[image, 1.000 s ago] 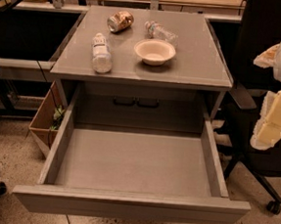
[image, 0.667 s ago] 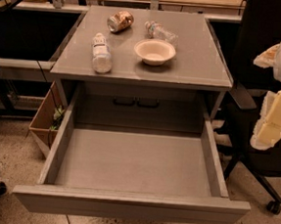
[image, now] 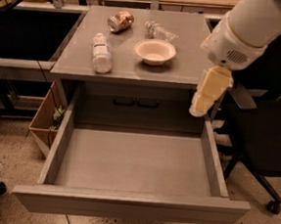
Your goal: Place blue plastic bottle into top drawer
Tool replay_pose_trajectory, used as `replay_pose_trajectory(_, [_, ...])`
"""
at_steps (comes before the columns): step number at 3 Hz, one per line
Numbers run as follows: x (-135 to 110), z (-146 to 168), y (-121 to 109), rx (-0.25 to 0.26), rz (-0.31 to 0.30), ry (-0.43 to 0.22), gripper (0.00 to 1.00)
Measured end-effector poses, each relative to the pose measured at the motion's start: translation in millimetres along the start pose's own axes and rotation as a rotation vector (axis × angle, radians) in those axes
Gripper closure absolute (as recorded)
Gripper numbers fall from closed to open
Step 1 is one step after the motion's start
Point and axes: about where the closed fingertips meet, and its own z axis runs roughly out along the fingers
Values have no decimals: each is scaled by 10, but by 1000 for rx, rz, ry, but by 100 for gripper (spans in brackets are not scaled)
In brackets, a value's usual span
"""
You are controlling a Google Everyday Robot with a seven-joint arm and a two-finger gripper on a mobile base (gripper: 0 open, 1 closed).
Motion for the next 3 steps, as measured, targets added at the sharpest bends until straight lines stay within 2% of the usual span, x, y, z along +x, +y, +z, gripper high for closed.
replay_pose_trajectory(1, [-799, 589, -460, 16, -36, -56, 0])
replay_pose_trajectory(3, [-1875, 1334, -936, 13, -53, -109, 0])
